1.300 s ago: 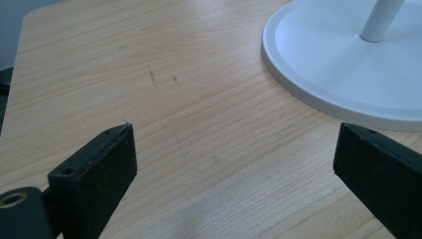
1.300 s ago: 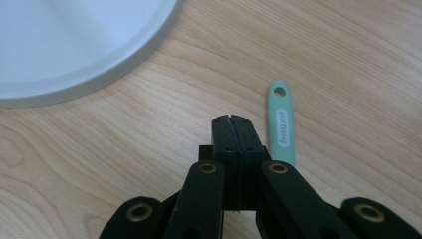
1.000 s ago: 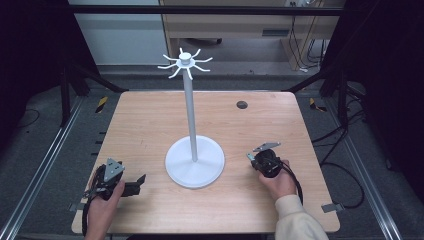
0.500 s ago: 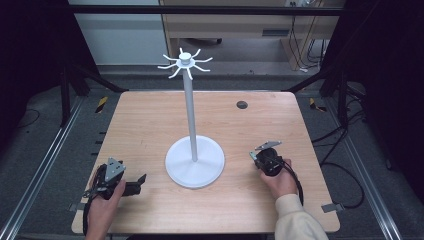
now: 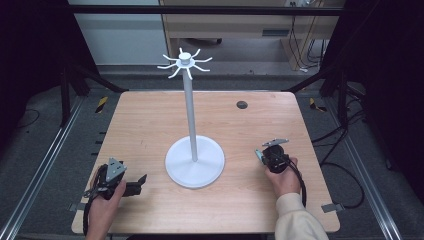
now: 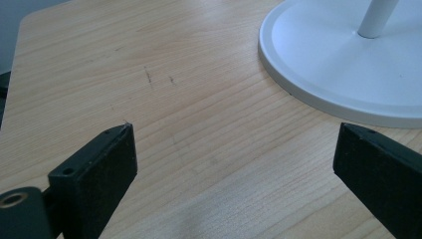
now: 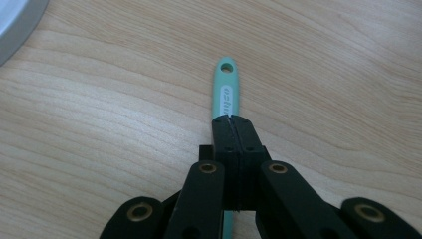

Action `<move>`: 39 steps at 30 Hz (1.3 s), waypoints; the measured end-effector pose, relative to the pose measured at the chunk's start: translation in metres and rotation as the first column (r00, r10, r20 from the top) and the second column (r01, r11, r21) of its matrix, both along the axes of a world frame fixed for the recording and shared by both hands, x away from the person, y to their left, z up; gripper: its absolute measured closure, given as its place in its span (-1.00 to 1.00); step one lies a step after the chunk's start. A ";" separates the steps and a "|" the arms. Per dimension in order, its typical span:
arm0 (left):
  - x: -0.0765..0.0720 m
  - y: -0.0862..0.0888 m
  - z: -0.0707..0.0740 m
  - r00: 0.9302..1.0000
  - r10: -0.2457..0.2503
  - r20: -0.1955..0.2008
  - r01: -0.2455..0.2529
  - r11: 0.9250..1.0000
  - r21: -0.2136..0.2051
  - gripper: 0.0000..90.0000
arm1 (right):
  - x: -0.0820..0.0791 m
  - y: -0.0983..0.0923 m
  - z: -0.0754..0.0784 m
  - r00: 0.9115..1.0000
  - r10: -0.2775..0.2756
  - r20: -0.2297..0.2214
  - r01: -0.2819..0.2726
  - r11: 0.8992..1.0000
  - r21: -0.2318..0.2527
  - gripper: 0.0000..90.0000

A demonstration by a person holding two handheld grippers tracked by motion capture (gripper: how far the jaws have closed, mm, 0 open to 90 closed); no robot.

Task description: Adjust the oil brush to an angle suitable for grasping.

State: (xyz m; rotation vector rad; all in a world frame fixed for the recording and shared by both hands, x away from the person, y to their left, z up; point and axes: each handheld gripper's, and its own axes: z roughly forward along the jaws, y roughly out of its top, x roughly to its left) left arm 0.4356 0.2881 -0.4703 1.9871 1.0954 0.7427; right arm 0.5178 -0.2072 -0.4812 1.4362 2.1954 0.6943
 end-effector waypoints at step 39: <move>-0.019 0.012 0.007 1.000 0.026 0.013 -0.026 1.000 -0.003 -0.93 | -0.038 -0.008 0.072 0.995 0.090 -0.030 -0.090 0.996 0.007 1.00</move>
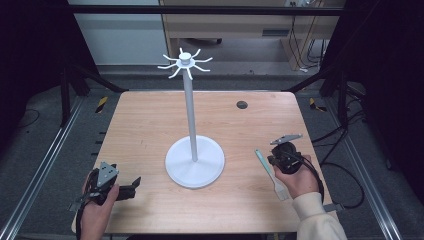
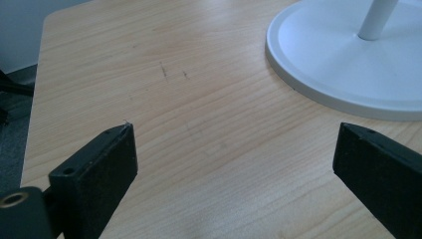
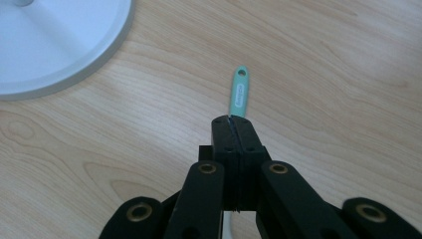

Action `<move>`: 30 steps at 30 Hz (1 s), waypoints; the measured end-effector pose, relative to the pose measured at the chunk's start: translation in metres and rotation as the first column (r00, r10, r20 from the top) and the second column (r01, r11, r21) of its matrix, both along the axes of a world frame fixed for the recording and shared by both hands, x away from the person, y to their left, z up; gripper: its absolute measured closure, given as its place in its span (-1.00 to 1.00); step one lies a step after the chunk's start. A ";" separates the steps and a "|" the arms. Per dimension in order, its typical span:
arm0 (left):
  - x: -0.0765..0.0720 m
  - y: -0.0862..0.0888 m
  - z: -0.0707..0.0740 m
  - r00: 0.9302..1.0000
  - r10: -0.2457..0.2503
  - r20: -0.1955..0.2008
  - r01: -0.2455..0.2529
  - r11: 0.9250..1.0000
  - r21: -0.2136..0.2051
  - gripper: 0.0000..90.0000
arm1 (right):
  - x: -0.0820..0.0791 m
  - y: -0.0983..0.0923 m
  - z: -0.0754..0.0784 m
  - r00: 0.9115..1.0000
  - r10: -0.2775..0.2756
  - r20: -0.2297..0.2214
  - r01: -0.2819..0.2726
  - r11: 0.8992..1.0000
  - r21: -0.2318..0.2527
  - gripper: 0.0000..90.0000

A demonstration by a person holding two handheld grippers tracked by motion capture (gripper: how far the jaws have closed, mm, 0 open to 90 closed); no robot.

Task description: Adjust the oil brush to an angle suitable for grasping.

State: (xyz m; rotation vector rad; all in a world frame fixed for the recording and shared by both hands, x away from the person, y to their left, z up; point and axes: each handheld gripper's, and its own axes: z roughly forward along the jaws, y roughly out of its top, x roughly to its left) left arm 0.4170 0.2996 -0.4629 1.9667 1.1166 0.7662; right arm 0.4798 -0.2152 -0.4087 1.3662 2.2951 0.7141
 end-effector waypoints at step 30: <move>-0.008 0.008 -0.002 1.000 0.008 -0.013 -0.008 1.000 0.019 -0.93 | 0.020 -0.011 -0.039 0.964 -0.064 -0.258 0.051 0.997 -0.058 0.51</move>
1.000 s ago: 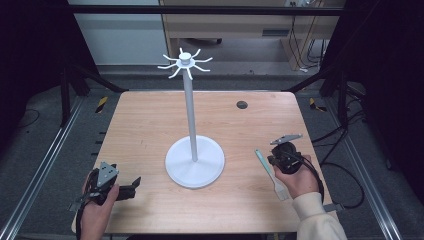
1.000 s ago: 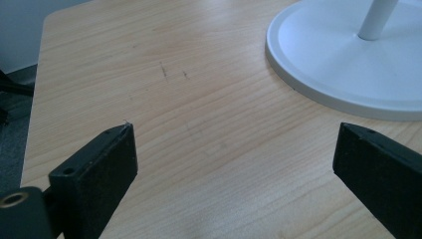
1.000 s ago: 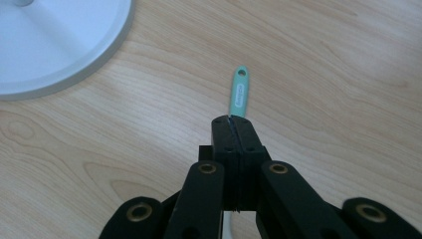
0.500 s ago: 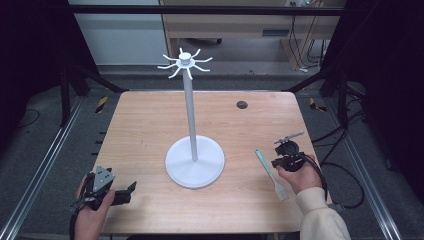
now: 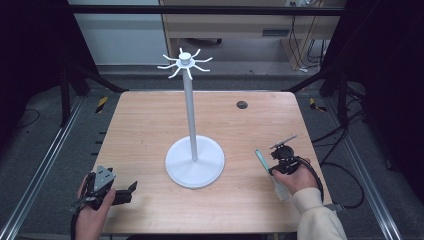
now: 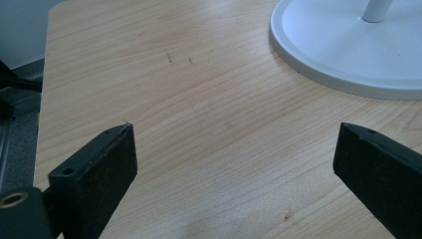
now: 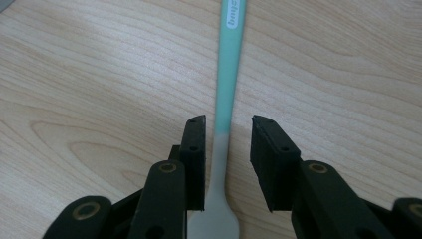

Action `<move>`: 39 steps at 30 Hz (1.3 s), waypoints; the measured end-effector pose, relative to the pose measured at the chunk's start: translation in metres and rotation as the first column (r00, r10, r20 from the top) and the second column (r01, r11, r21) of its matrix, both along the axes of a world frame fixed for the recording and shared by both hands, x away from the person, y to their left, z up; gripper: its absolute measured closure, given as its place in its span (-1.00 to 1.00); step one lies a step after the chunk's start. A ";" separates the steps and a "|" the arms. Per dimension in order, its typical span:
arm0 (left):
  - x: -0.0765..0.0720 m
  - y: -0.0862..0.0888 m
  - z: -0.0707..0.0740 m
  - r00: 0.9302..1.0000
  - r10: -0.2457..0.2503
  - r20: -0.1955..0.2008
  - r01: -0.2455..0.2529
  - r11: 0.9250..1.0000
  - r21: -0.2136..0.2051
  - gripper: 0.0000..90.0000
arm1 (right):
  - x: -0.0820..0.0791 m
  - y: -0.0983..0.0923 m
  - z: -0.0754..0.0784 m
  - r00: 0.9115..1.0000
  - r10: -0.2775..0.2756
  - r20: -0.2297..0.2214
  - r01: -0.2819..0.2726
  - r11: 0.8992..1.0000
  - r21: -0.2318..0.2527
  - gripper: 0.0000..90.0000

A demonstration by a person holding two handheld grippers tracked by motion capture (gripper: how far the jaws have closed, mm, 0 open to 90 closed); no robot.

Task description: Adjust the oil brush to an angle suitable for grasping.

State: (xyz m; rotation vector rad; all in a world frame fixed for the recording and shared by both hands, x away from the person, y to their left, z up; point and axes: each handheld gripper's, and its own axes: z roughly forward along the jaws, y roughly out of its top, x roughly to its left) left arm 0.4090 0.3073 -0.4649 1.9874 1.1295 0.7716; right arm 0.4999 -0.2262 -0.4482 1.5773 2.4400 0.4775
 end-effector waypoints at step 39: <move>0.000 -0.003 0.000 1.000 -0.015 0.005 0.015 1.000 0.005 -0.93 | 0.016 0.007 -0.020 0.994 0.015 -0.106 -0.019 0.999 -0.033 0.76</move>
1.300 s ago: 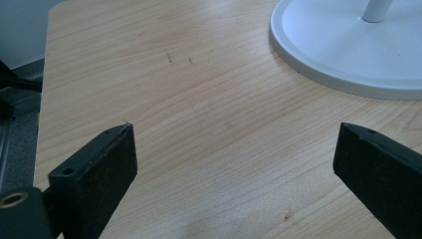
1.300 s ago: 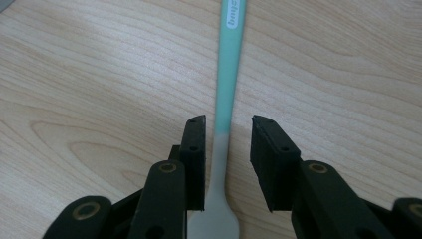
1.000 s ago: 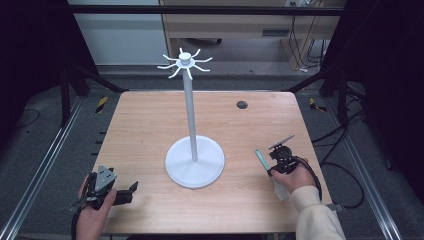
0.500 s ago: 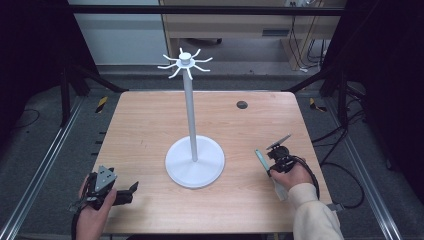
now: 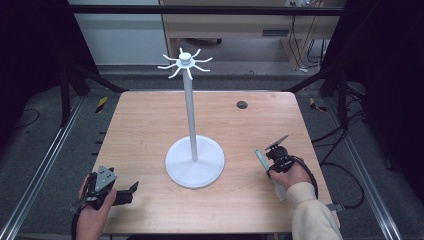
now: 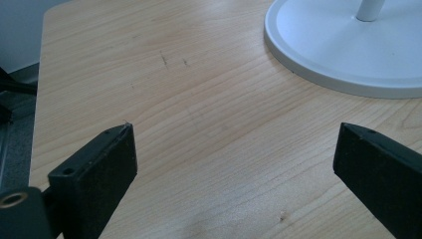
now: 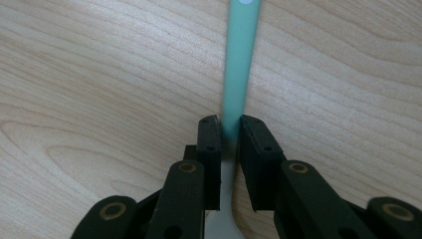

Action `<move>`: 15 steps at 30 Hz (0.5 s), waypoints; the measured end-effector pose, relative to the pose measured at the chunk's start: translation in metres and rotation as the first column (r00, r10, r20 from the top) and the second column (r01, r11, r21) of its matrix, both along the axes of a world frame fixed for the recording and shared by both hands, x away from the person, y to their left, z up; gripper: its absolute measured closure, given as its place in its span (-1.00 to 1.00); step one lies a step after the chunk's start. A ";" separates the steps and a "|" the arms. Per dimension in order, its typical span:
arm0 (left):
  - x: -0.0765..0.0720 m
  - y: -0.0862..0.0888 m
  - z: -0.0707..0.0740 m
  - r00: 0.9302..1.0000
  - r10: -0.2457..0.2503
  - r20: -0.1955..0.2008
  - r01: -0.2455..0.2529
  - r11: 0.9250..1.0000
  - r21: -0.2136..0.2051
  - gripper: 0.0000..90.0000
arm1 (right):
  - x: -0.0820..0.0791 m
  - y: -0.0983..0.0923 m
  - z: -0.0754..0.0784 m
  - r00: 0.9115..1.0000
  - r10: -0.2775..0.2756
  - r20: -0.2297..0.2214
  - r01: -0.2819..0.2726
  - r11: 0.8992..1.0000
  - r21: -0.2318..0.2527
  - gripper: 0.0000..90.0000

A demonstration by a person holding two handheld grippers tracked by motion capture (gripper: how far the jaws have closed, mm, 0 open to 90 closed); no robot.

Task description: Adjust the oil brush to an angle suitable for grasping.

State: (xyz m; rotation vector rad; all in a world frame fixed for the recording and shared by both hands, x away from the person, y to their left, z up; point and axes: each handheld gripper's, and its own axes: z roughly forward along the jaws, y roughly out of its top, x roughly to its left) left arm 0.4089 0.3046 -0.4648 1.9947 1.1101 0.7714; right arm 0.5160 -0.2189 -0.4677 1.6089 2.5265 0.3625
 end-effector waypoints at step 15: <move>0.000 -0.001 0.000 1.000 -0.001 -0.001 0.001 1.000 0.002 -0.93 | 0.000 0.001 0.002 1.000 -0.013 -0.005 0.012 1.000 -0.015 0.84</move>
